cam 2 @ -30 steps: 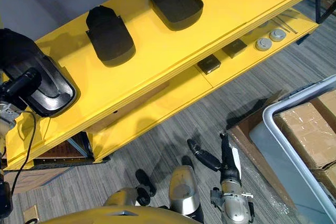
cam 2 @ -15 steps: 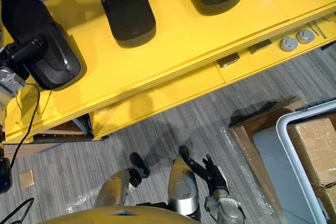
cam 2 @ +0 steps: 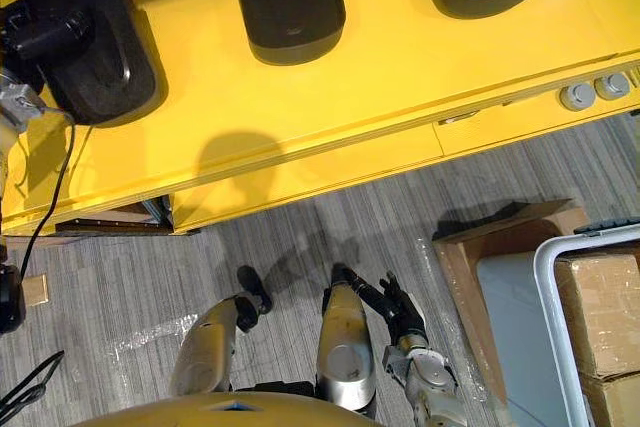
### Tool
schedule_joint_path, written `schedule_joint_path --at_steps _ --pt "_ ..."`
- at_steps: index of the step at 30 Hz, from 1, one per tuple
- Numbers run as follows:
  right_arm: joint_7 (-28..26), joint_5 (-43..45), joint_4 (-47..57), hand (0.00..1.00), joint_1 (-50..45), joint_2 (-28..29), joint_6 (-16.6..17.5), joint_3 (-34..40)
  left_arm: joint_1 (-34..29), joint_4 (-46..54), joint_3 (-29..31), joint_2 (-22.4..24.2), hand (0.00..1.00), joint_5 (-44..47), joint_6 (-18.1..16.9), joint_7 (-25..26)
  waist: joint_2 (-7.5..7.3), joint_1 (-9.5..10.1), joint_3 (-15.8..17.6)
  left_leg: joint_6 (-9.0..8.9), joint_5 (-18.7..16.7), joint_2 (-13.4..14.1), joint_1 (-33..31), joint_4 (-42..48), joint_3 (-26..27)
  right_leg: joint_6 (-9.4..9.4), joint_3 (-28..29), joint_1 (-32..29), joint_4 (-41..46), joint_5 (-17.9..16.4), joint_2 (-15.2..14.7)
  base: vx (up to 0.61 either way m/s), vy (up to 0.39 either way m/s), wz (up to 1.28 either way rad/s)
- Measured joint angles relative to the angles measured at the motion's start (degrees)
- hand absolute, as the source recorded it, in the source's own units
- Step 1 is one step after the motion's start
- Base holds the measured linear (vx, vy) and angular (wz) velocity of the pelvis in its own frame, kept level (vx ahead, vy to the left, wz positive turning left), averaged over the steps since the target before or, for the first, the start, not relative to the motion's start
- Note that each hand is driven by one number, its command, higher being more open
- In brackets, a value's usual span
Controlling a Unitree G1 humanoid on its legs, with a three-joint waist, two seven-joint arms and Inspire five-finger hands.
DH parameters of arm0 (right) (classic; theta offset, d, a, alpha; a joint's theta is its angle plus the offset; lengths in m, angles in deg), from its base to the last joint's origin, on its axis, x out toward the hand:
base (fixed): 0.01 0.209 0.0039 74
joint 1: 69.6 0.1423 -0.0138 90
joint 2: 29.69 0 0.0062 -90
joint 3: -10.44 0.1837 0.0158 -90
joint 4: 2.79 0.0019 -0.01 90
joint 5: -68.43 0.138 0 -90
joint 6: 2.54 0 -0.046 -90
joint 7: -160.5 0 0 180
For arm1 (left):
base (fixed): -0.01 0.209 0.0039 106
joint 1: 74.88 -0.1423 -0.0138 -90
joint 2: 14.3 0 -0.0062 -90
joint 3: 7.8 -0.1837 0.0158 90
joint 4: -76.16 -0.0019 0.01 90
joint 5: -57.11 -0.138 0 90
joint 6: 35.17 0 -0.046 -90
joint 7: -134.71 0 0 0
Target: Walk over and take three plastic housings, then place them on the shelf
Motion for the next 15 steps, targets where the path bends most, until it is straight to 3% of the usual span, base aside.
schedule_joint_path --at_steps 9,15 --pt "-0.74 -3.06 -0.02 1.00 -0.06 0.68 0.04 -0.04 4.67 -3.39 -1.80 -1.30 1.00 -9.70 0.73 1.73 -0.75 0.01 0.52 0.28 -1.75 2.09 -1.00 3.49 0.44 0.00 0.52 0.10 -0.04 0.02 1.25 0.00 0.003 -0.05" --pt "-0.62 -5.23 -0.16 1.00 -1.06 1.11 0.24 -1.20 6.71 -4.38 -7.12 -1.22 1.00 -12.13 3.20 8.01 -1.00 -0.40 0.64 0.27 -1.81 2.15 1.73 3.16 0.43 0.01 0.33 2.95 -0.76 0.03 1.42 0.00 0.000 -0.01"
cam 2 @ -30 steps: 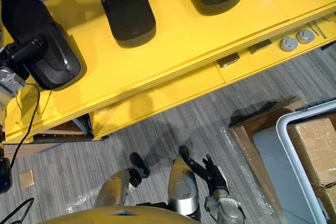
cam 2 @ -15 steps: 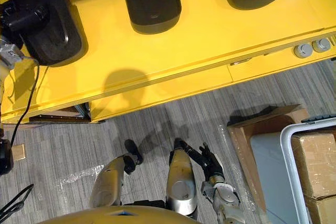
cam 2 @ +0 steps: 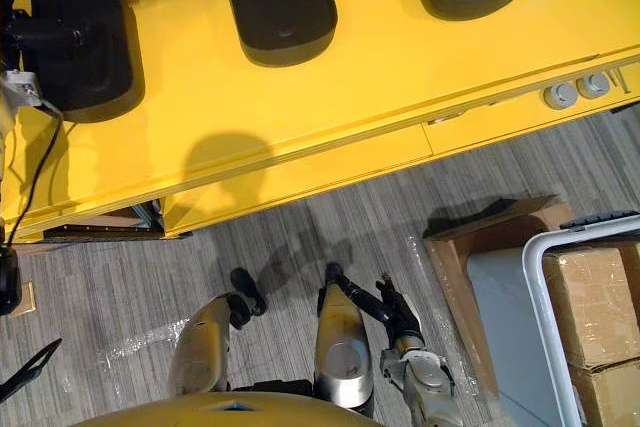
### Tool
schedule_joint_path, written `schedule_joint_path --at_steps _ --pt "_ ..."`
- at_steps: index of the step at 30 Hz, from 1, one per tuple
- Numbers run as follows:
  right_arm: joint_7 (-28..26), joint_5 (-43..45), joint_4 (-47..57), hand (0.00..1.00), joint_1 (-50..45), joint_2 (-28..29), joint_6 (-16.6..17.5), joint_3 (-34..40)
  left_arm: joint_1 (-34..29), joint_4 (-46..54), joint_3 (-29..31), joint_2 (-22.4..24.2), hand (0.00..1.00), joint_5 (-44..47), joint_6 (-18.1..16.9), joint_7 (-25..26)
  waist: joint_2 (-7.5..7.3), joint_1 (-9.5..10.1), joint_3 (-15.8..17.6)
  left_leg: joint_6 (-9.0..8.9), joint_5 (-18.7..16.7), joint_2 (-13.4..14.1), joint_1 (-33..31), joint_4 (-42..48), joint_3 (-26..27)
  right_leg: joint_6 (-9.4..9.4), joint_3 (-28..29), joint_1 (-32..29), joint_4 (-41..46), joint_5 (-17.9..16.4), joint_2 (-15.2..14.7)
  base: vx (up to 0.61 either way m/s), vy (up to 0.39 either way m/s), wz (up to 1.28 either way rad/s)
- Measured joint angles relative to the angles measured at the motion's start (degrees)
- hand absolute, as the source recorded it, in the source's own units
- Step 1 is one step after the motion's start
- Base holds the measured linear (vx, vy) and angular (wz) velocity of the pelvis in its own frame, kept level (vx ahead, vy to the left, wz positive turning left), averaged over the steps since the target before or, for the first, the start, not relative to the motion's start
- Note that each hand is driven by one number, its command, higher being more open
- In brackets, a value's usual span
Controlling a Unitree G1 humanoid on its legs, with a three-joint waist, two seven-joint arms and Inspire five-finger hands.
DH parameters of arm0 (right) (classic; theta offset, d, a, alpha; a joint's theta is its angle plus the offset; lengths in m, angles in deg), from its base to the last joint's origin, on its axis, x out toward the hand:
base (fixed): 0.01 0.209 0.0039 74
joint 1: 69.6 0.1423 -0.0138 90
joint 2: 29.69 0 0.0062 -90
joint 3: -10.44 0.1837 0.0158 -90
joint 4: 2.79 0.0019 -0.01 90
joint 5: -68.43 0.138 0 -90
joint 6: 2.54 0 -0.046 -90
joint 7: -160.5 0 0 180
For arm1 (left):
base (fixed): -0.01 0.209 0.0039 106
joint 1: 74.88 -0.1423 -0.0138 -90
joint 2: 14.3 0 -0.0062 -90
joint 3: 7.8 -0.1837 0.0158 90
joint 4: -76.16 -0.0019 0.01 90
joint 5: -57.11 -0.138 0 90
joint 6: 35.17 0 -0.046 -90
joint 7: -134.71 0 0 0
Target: Walk over and take three plastic housings, then place them on the shelf
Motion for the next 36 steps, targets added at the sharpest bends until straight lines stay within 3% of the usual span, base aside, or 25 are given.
schedule_joint_path --at_steps 4,8,12,16,22,26,28,30,33,34,35,36 --pt "0.39 -0.01 -1.48 1.00 -1.91 0.20 1.24 -0.05 -0.02 -0.05 -1.25 0.08 1.00 0.01 1.72 0.62 -0.13 -0.71 -0.09 -0.27 0.50 -0.66 2.73 -1.98 -0.53 0.06 -0.81 3.40 -2.11 0.08 0.02 0.00 -0.006 0.05" --pt "2.77 -0.06 -6.52 1.00 -2.45 2.30 1.69 1.12 -0.03 -0.11 -3.58 0.01 1.00 -0.07 1.80 -1.47 -0.52 -1.44 -0.53 -0.42 3.21 -2.66 6.75 -7.53 -2.05 0.33 -2.48 7.99 -6.21 1.06 -0.10 0.03 -0.026 0.18" --pt "3.68 0.16 -8.50 1.00 -2.23 4.61 2.48 3.78 -0.03 0.08 -5.32 -0.75 1.00 0.66 1.36 -2.69 -0.50 -1.39 -2.53 -0.28 5.51 -4.14 8.86 -12.33 -2.76 0.43 -3.84 10.70 -10.78 2.76 0.54 0.06 -0.019 0.13" --pt "3.65 3.68 -11.04 1.00 -0.99 6.24 3.06 8.61 -0.17 3.79 -5.31 -2.10 1.00 1.36 -1.64 -3.37 -0.64 -0.65 -5.42 -0.18 5.97 -4.58 11.58 -14.95 -2.81 0.74 -4.06 14.97 -16.31 4.87 1.32 0.08 0.007 -0.02" --pt "1.72 8.25 -11.62 1.00 -0.89 6.26 10.09 12.83 -0.94 17.13 -4.45 -8.16 1.00 1.16 -12.51 -2.30 -0.35 0.32 -12.01 -0.36 6.49 -4.95 14.88 -19.00 -2.24 0.87 -3.99 18.61 -21.76 7.60 1.80 0.06 0.024 -0.05" --pt "3.97 9.30 -4.94 1.00 -1.31 6.54 13.71 12.53 -12.14 33.31 2.65 -6.95 1.00 1.34 -23.30 1.59 0.49 0.16 -16.27 -0.59 7.02 -5.43 16.62 -21.58 -1.35 1.17 -3.78 19.65 -23.72 8.66 1.86 0.04 0.031 -0.09" --pt "4.90 9.25 -3.13 1.00 -1.38 6.68 14.11 12.89 -18.95 41.20 6.14 -2.63 1.00 1.31 -27.60 2.32 0.63 0.27 -17.17 -0.69 7.58 -5.58 17.55 -22.75 -1.34 1.46 -4.12 20.51 -24.42 9.25 2.03 0.00 0.000 0.00" --pt "5.54 9.23 -1.86 1.00 -1.63 7.64 14.07 13.95 -26.63 47.74 8.52 4.72 1.00 0.38 -32.95 3.54 0.46 0.31 -17.72 -0.72 8.29 -5.69 18.79 -24.11 -1.53 1.50 -4.46 21.29 -24.44 9.33 2.00 -0.04 0.015 0.05" --pt "6.53 9.10 -1.67 1.00 -2.78 10.08 12.91 15.77 -38.77 55.42 7.06 18.49 1.00 -4.11 -42.87 4.92 -0.80 0.51 -18.71 -0.62 10.00 -6.31 18.95 -26.64 -2.40 1.50 -5.63 21.10 -24.65 9.33 1.98 -0.07 0.000 0.15" --pt "6.61 9.00 -1.75 1.00 -3.19 10.46 12.57 15.99 -40.66 56.24 5.85 20.53 1.00 -4.23 -44.22 4.66 -0.96 0.60 -18.77 -0.56 10.22 -6.46 19.00 -27.13 -2.51 1.50 -5.69 21.05 -24.66 9.33 1.99 -0.08 0.018 0.14" --pt "6.69 8.56 -2.98 1.00 -3.70 11.00 11.78 15.94 -44.27 57.18 1.41 23.98 1.00 -3.89 -46.66 1.32 -1.52 1.10 -18.74 -0.46 10.37 -6.75 18.99 -27.21 -2.51 1.50 -5.77 21.08 -24.69 9.33 1.90 -0.11 0.033 0.04" --pt "6.70 7.39 -4.26 1.00 -3.68 11.27 11.39 15.95 -46.10 57.70 -1.63 24.90 1.00 -1.86 -46.84 -4.14 -1.81 1.32 -18.87 -0.47 10.36 -6.99 18.99 -27.38 -2.50 1.50 -5.74 21.05 -24.71 9.32 1.67 -0.11 0.042 0.00"
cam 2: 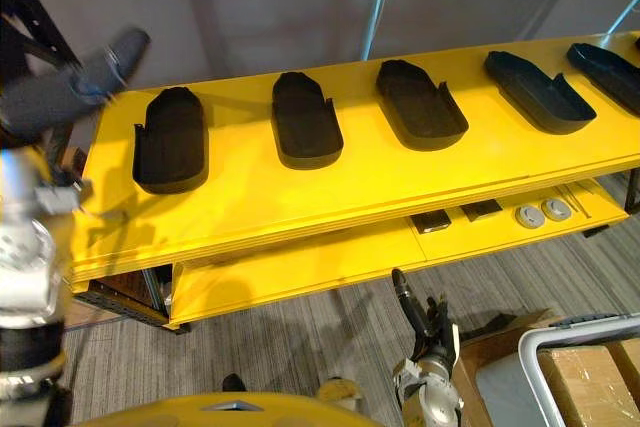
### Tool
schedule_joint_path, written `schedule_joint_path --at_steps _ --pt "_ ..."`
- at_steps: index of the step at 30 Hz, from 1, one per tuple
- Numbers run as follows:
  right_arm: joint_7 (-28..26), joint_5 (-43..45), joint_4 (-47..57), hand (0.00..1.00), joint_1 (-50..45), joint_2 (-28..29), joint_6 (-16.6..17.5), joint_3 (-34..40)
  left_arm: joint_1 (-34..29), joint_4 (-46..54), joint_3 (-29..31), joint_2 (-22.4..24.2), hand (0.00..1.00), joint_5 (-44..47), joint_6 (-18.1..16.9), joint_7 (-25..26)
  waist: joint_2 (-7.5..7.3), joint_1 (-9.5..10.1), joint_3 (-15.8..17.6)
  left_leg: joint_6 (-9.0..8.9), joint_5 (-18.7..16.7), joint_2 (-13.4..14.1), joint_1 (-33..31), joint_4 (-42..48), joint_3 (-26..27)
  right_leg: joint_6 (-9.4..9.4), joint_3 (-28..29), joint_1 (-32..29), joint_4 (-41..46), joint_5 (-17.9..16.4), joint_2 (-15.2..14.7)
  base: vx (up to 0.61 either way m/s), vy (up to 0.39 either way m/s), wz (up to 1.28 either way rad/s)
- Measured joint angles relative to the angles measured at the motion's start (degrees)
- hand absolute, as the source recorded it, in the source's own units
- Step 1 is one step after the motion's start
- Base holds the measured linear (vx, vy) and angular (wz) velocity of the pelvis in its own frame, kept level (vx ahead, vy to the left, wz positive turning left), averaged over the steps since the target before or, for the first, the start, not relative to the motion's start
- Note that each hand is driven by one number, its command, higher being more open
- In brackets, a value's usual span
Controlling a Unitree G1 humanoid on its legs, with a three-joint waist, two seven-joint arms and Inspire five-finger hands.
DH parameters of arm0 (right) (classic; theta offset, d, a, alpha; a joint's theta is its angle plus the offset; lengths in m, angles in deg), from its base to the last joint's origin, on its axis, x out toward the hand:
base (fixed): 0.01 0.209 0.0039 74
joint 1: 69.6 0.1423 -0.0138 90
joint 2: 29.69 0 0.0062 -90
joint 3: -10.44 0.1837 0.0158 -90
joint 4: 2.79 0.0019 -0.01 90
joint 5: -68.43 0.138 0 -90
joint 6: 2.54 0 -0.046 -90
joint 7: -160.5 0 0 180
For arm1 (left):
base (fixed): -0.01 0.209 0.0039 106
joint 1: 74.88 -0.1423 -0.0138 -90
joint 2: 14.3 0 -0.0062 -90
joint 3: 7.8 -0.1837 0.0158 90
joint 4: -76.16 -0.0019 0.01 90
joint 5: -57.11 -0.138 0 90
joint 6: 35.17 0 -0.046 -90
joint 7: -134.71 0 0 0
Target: Walk over and take three plastic housings, then place them on the shelf
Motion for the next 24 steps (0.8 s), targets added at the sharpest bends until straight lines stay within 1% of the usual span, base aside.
schedule_joint_path --at_steps 1,2,3,4,5,6,7,8,9,11,12,14,15,16,19,22,24 --pt "-0.01 -0.55 -0.81 1.00 0.07 0.07 -0.35 -0.03 -0.85 0.31 -2.33 0.03 1.00 1.17 0.01 -3.26 -0.11 0.11 -0.06 -0.01 -0.09 -0.20 0.00 -0.02 0.00 0.00 0.02 -0.02 -0.07 -0.01 -0.18 -0.11 0.054 -0.04" --pt "-0.04 -0.57 -2.45 1.00 0.10 0.04 -0.70 -0.18 -2.30 0.74 -7.16 -0.15 1.00 3.82 1.24 -11.61 -0.06 0.16 -0.18 0.00 -0.16 -0.63 -0.01 -0.05 0.16 -0.05 0.27 -0.13 -0.56 -0.09 -0.60 -0.09 0.053 -0.08" --pt "0.00 -0.59 -3.84 1.00 0.23 0.00 -0.92 -0.27 -3.21 0.76 -11.08 -0.40 1.00 5.47 2.90 -18.06 0.26 0.12 -0.36 -0.01 -0.17 -0.89 -0.04 -0.08 0.38 -0.05 0.39 -0.28 -0.73 -0.10 -0.86 -0.10 0.072 -0.14" --pt "0.07 -0.57 -4.92 1.00 0.40 0.00 -1.23 -0.40 -4.35 0.70 -14.78 -0.88 1.00 6.86 5.17 -23.88 0.75 -0.20 -0.83 -0.02 -0.16 -1.09 -0.21 -0.09 0.78 -0.21 0.54 -0.76 -0.71 -0.24 -1.13 -0.07 0.074 -0.22" --pt "0.30 -0.55 -5.66 1.00 0.54 -0.25 -1.91 -0.86 -5.82 0.33 -18.85 -1.51 1.00 8.66 9.15 -30.62 1.57 -0.71 -1.43 -0.05 -0.08 -1.26 -0.47 -0.09 1.39 -0.18 1.25 -1.49 -0.68 -0.22 -1.31 -0.06 0.084 -0.26" --pt "0.41 -0.56 -6.53 1.00 0.37 -0.65 -1.99 -1.42 -6.86 -0.82 -21.26 -1.93 1.00 9.99 11.83 -34.77 2.06 -1.19 -1.74 0.03 -0.04 -1.33 -0.58 -0.10 1.97 0.06 1.88 -1.98 -0.68 -0.05 -1.38 -0.03 0.071 -0.32" --pt "0.28 -0.58 -7.63 1.00 0.24 -1.10 -2.19 -1.59 -7.20 -3.50 -24.03 -2.43 1.00 11.95 15.56 -39.31 2.77 -1.41 -2.18 0.08 -0.05 -1.35 -0.55 -0.11 2.62 0.35 2.49 -2.26 -0.78 0.15 -1.42 0.00 0.046 -0.26" --pt "0.07 -0.59 -8.18 1.00 0.03 -1.33 -2.32 -1.65 -7.42 -4.86 -24.89 -2.56 1.00 12.90 17.60 -41.29 3.16 -1.60 -2.44 0.10 -0.04 -1.35 -0.53 -0.11 2.76 0.48 2.63 -2.36 -0.77 0.24 -1.42 0.01 0.031 -0.20" --pt "-0.34 -0.60 -9.76 1.00 -0.11 -1.86 -2.75 -1.67 -8.55 -7.26 -25.81 -2.90 1.00 15.11 21.14 -44.48 3.59 -2.38 -2.72 0.16 0.00 -1.29 -0.46 -0.11 3.04 0.81 2.95 -2.51 -0.76 0.45 -1.41 0.01 0.017 -0.11" --pt "-0.68 -0.70 -12.65 1.00 -0.12 -2.98 -4.02 -1.88 -8.91 -10.87 -28.71 -4.48 1.00 16.29 26.15 -48.32 3.63 -2.51 -2.74 0.20 0.05 -1.09 -0.31 -0.11 3.28 0.78 3.13 -2.53 -0.82 0.63 -1.44 0.01 0.018 -0.08" --pt "-0.68 -0.70 -13.33 1.00 -0.09 -3.26 -4.28 -1.96 -8.90 -12.11 -29.97 -5.15 1.00 16.29 26.94 -49.06 3.52 -2.53 -2.67 0.20 0.05 -1.06 -0.24 -0.12 3.26 0.78 3.07 -2.46 -0.83 0.64 -1.43 0.02 0.016 -0.03" --pt "-0.76 -0.70 -14.99 1.00 0.08 -4.26 -4.39 -2.46 -9.12 -17.36 -35.31 -7.52 1.00 16.24 29.60 -49.50 2.93 -2.64 -2.53 0.20 -0.01 -1.12 0.28 -0.13 3.30 0.80 3.09 -1.91 -1.17 0.64 -1.46 0.00 0.000 0.00" --pt "-0.85 -0.70 -15.40 1.00 0.31 -4.47 -4.41 -2.48 -9.28 -18.53 -36.14 -7.84 1.00 16.20 30.29 -49.46 2.79 -2.66 -2.53 0.20 -0.03 -1.16 0.28 -0.13 3.30 0.84 3.09 -1.85 -1.34 0.65 -1.48 0.00 0.000 0.00" --pt "-1.32 -0.69 -16.45 1.00 1.12 -5.02 -4.58 -2.48 -10.48 -20.88 -36.76 -7.96 1.00 16.00 31.97 -48.97 2.46 -2.66 -2.36 0.19 -0.13 -1.29 0.27 -0.13 3.34 0.84 3.07 -1.73 -1.73 0.64 -1.52 0.00 0.000 0.00" --pt "-2.01 -0.69 -18.28 1.00 2.42 -5.55 -5.55 -2.47 -12.13 -25.17 -36.87 -7.92 1.00 15.75 33.82 -48.17 1.95 -2.49 -2.05 0.20 -0.31 -1.45 0.27 -0.13 3.34 0.87 2.97 -1.68 -1.77 0.63 -1.53 0.03 0.014 0.01" --pt "-2.89 -0.68 -20.42 1.00 3.62 -5.56 -6.72 -2.48 -13.56 -34.62 -36.43 -6.53 1.00 14.87 35.83 -43.83 1.68 -2.42 -1.98 0.36 -0.39 -1.54 0.27 -0.13 3.29 0.97 2.79 -1.42 -2.17 0.71 -1.55 0.05 0.010 0.02" --pt "-3.45 -0.66 -21.42 1.00 4.24 -5.51 -7.70 -2.48 -15.03 -43.55 -32.95 -3.42 1.00 11.42 36.24 -39.95 1.59 -2.42 -1.99 0.36 -0.42 -1.55 0.35 -0.12 3.16 1.08 2.48 -0.96 -2.75 0.79 -1.52 0.07 0.002 0.04"
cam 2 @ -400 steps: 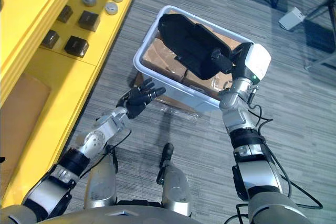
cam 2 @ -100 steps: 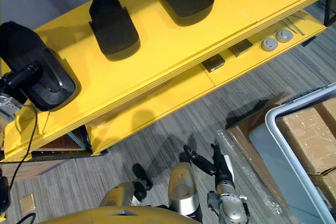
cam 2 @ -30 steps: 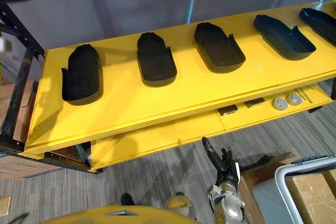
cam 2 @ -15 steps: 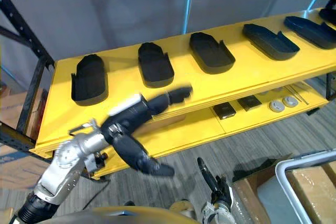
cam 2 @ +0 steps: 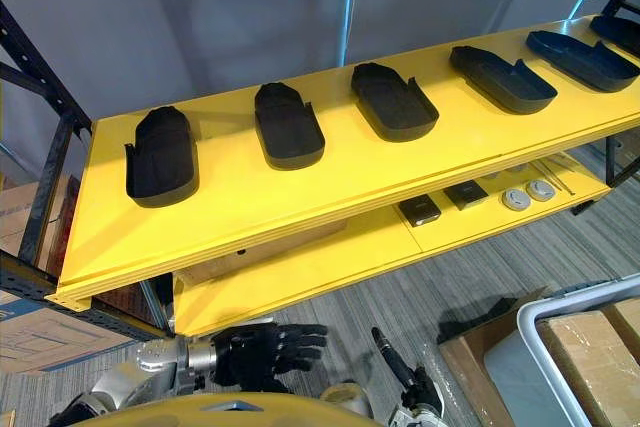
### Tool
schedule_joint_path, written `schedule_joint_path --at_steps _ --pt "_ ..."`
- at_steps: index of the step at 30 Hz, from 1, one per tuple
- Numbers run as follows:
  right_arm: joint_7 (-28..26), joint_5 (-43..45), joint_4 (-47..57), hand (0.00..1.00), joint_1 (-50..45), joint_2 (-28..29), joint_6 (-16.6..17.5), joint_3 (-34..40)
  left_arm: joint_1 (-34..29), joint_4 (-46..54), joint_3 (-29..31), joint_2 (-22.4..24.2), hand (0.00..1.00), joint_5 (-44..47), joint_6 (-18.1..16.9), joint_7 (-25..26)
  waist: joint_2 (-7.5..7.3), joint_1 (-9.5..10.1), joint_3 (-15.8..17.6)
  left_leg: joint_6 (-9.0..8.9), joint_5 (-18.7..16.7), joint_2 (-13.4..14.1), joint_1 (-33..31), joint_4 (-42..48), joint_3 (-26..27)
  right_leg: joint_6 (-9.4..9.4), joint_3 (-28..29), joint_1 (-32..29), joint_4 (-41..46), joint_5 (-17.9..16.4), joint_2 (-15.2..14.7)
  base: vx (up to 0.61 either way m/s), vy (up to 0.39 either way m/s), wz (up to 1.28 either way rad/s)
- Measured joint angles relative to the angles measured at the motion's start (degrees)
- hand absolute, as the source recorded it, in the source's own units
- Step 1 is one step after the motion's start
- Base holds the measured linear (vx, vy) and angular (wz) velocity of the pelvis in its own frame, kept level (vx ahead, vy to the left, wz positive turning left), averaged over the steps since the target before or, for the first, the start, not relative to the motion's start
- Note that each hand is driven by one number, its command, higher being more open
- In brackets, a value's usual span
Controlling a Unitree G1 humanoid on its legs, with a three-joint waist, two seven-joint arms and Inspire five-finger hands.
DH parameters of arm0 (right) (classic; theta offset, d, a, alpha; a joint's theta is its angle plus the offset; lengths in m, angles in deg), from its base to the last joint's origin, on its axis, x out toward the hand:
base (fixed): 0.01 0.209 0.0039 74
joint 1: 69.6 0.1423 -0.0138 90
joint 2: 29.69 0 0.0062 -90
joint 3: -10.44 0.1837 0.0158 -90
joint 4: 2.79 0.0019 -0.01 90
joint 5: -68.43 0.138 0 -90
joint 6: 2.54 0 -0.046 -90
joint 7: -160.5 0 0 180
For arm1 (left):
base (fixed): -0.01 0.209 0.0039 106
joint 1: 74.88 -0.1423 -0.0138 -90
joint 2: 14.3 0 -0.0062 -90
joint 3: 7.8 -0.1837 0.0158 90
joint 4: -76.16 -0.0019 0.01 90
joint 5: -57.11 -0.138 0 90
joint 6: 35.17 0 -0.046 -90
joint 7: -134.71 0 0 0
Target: Walk over and take three plastic housings, then place them on the shelf
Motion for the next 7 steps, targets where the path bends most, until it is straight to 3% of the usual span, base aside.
schedule_joint_path --at_steps 3,7 --pt "-1.06 0.07 -2.02 1.00 0.80 0.00 -2.86 0.38 -0.60 -12.04 5.29 3.12 1.00 -3.86 0.17 6.20 -0.31 0.64 0.14 -0.05 -0.03 0.01 0.15 0.01 -0.49 0.06 -0.74 0.66 -0.19 0.05 0.06 0.09 -0.006 0.09" --pt "-2.18 0.22 -6.04 1.00 2.16 1.47 -7.94 2.83 -0.56 -25.88 15.76 7.37 1.00 -9.75 -5.86 15.01 -1.68 1.87 0.84 -0.27 -0.18 0.06 1.65 0.01 -1.47 0.14 -2.31 3.22 -1.02 0.09 0.17 0.06 -0.013 0.12"
